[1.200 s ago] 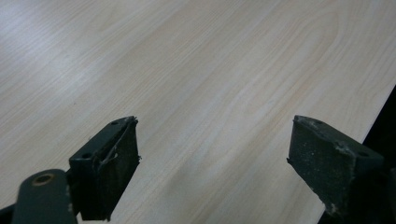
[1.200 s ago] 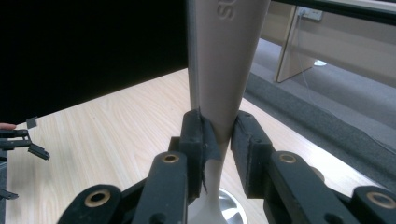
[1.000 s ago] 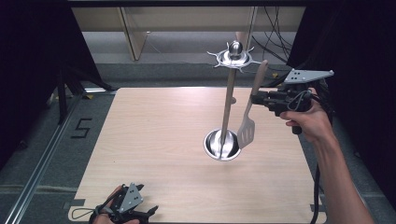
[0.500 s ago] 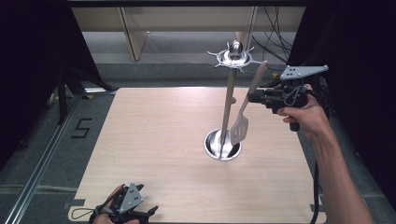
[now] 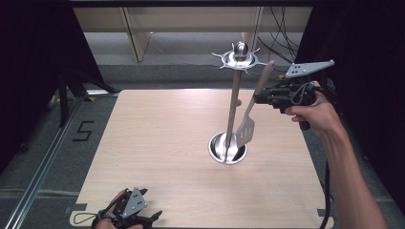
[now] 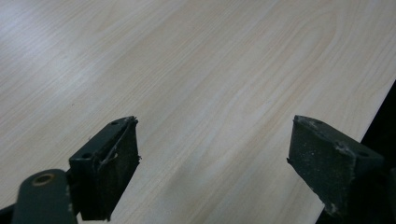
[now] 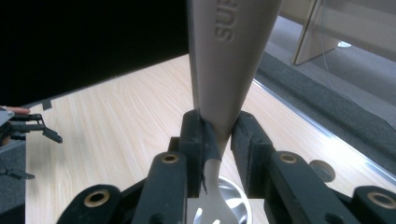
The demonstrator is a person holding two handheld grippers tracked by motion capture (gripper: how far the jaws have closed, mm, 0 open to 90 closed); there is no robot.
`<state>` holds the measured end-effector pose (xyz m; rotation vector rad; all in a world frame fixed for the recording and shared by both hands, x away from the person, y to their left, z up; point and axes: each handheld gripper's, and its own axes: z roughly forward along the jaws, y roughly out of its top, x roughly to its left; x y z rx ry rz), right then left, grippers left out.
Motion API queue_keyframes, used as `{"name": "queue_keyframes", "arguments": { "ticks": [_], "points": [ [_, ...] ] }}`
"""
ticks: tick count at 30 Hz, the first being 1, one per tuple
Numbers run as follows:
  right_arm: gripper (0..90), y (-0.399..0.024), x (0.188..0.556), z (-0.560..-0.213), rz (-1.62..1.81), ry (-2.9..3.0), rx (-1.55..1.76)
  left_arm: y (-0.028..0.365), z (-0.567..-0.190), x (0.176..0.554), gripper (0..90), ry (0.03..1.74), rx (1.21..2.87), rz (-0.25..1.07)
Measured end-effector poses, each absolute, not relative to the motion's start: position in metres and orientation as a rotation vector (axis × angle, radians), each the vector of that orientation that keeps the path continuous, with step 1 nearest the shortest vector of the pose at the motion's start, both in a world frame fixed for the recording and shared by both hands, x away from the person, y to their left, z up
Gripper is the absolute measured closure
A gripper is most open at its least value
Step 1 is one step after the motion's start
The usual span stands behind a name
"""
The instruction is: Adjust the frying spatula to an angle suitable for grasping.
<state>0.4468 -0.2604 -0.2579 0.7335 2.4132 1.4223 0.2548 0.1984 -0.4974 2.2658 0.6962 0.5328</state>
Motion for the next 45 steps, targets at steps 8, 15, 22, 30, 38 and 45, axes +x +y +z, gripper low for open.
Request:
{"name": "queue_keyframes", "arguments": {
  "ticks": [8,15,22,30,38,45],
  "points": [
    [75.1,-0.258,0.451,-0.260,1.421,2.401,0.742,0.198,-0.497,0.255,15.3,0.691,2.265,0.532],
    [74.8,-0.258,0.451,-0.260,1.422,2.419,0.736,0.198,-0.497,0.255,15.3,0.692,2.264,0.530],
    [72.2,-0.261,0.447,-0.263,1.479,2.355,0.780,0.198,-0.497,0.255,15.3,0.675,2.270,0.535],
    [72.8,-0.251,0.444,-0.278,1.317,2.386,0.732,0.197,-0.499,0.255,15.6,0.702,2.266,0.517],
    [72.8,-0.257,0.435,-0.273,1.376,2.363,0.736,0.197,-0.498,0.254,15.5,0.707,2.256,0.522],
    [72.8,-0.249,0.419,-0.264,1.396,2.354,0.711,0.198,-0.498,0.255,15.4,0.701,2.262,0.520]
  ]
}}
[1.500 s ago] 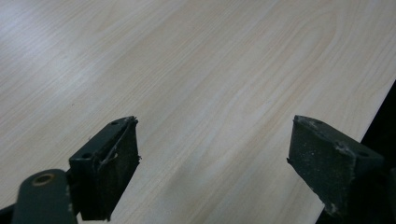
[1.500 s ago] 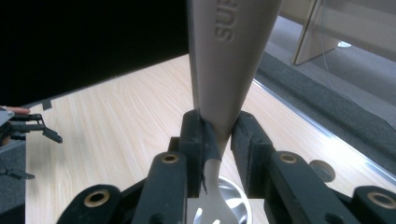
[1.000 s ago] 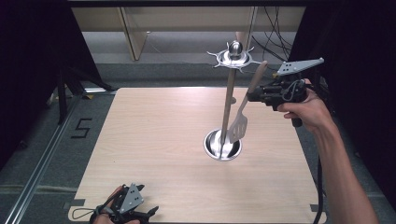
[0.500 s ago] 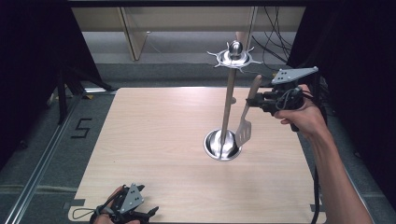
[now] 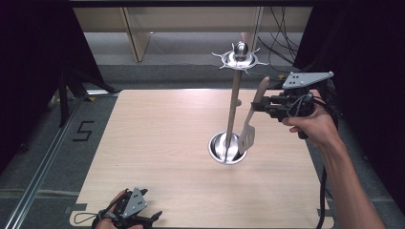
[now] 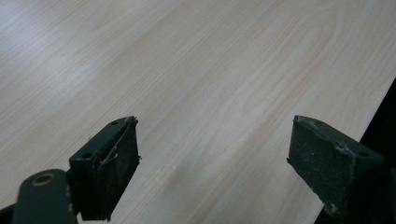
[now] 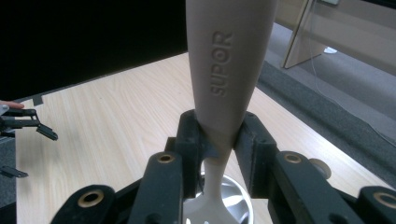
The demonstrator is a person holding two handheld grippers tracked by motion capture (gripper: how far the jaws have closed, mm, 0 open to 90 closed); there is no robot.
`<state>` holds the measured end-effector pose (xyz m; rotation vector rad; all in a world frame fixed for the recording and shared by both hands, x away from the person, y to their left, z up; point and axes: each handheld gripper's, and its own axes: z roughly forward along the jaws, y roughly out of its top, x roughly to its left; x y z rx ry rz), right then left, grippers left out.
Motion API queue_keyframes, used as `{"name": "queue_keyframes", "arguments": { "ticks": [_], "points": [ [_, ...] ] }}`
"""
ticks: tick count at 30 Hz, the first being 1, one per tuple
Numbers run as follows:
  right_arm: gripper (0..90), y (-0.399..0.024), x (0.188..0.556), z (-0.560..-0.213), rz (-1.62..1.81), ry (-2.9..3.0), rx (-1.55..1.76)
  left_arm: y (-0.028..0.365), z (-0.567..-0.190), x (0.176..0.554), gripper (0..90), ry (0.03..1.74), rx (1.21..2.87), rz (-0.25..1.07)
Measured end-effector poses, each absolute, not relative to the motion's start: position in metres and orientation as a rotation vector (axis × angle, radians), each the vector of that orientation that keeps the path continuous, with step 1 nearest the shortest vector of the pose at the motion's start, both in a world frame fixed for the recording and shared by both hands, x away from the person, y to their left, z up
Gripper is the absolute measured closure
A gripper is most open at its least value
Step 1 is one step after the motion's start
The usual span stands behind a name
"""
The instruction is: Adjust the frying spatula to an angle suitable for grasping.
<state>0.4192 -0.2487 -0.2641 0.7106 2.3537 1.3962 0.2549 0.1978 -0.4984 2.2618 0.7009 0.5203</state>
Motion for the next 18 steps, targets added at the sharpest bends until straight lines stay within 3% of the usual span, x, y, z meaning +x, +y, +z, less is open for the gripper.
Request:
{"name": "queue_keyframes", "arguments": {
  "ticks": [18],
  "points": [
    [72.8,-0.214,0.395,-0.235,1.315,2.347,0.769,0.198,-0.497,0.255,15.3,0.697,2.266,0.530]
  ]
}}
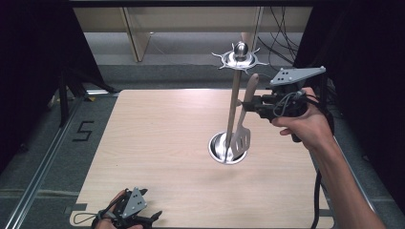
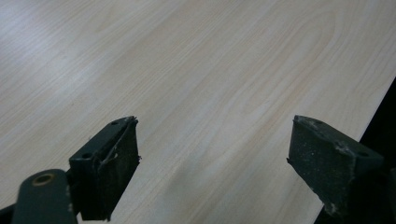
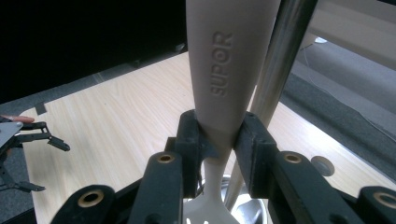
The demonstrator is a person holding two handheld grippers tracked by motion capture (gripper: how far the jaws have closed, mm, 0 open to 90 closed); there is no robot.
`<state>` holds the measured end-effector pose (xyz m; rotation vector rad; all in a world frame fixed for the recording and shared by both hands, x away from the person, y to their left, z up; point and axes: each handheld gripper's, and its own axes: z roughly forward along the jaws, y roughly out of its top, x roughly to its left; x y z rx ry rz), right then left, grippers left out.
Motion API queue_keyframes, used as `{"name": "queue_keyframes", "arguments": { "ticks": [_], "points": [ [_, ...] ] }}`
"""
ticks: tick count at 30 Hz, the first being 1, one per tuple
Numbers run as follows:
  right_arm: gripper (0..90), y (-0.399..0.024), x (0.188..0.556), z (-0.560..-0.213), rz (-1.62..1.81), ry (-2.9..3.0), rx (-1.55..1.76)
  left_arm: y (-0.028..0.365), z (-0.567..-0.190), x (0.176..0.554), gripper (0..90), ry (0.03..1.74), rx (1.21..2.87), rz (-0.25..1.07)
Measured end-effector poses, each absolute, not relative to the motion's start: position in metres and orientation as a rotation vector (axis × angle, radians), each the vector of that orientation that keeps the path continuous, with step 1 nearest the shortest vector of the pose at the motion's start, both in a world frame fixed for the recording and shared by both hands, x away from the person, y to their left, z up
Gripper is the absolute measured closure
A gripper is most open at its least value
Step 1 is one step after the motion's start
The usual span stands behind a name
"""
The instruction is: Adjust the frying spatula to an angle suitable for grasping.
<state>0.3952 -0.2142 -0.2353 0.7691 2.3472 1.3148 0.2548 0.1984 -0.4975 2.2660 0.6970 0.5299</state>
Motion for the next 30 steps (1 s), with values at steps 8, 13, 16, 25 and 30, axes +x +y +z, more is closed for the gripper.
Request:
{"name": "queue_keyframes", "arguments": {
  "ticks": [8,13,16,25,30],
  "points": [
    [72.8,-0.206,0.395,-0.230,1.270,2.372,0.819,0.198,-0.497,0.255,15.4,0.691,2.266,0.528],
    [72.8,-0.202,0.398,-0.228,1.235,2.361,0.835,0.198,-0.498,0.254,15.3,0.693,2.267,0.533],
    [72.7,-0.197,0.398,-0.227,1.221,2.369,0.839,0.197,-0.498,0.254,15.3,0.702,2.255,0.529],
    [72.6,-0.192,0.400,-0.226,1.182,2.370,0.864,0.197,-0.498,0.254,15.4,0.697,2.258,0.528],
    [72.6,-0.192,0.401,-0.226,1.174,2.366,0.862,0.197,-0.498,0.254,15.3,0.694,2.260,0.528]
  ]
}}
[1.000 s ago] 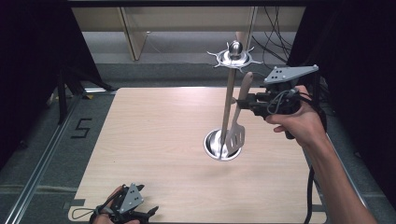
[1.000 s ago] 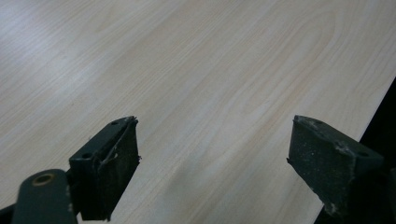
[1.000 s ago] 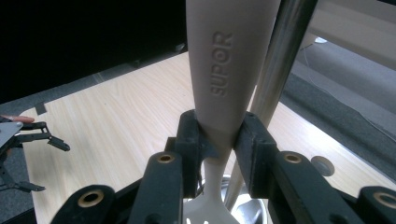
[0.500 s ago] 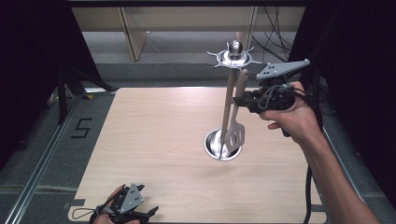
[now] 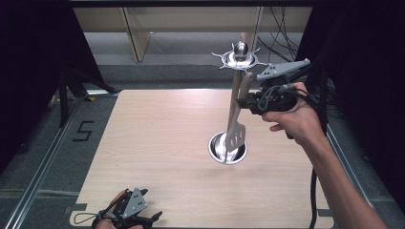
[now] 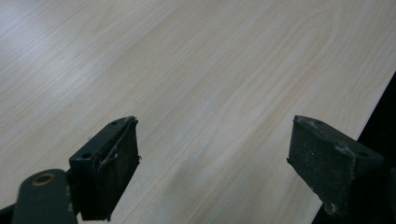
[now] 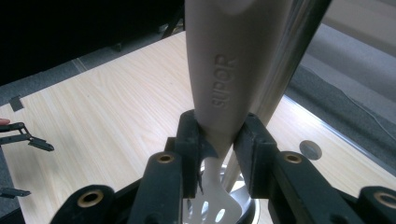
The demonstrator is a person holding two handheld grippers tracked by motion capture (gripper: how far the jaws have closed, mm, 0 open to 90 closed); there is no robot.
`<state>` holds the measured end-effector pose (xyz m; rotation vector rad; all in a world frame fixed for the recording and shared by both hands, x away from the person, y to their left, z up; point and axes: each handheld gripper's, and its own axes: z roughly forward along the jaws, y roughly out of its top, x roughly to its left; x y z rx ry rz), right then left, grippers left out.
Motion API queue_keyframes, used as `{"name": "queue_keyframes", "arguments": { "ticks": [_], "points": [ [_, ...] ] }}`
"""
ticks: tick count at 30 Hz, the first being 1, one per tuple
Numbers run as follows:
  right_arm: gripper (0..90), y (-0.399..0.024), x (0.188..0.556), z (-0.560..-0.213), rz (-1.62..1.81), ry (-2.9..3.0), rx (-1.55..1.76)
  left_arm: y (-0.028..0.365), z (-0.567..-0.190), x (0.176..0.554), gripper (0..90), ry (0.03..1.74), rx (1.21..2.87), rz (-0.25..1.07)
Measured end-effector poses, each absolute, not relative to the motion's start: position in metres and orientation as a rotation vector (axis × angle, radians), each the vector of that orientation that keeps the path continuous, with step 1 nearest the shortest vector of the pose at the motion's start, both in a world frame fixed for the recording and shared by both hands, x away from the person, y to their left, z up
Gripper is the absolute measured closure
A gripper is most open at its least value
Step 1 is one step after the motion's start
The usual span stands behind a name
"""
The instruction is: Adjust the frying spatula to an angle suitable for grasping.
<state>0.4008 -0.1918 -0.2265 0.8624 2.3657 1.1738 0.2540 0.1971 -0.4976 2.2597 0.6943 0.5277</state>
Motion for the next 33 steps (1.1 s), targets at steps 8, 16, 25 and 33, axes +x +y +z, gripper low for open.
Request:
{"name": "queue_keyframes", "arguments": {
  "ticks": [8,16,25,33],
  "points": [
    [72.6,-0.189,0.400,-0.225,1.173,2.361,0.915,0.197,-0.498,0.253,15.4,0.704,2.254,0.526],
    [72.5,-0.186,0.402,-0.225,1.161,2.353,0.892,0.197,-0.498,0.254,15.4,0.693,2.261,0.528],
    [71.6,-0.188,0.402,-0.228,1.204,2.340,0.885,0.197,-0.498,0.254,15.4,0.693,2.259,0.528],
    [71.1,-0.193,0.401,-0.235,1.309,2.301,0.880,0.197,-0.498,0.254,15.4,0.695,2.261,0.530]
  ]
}}
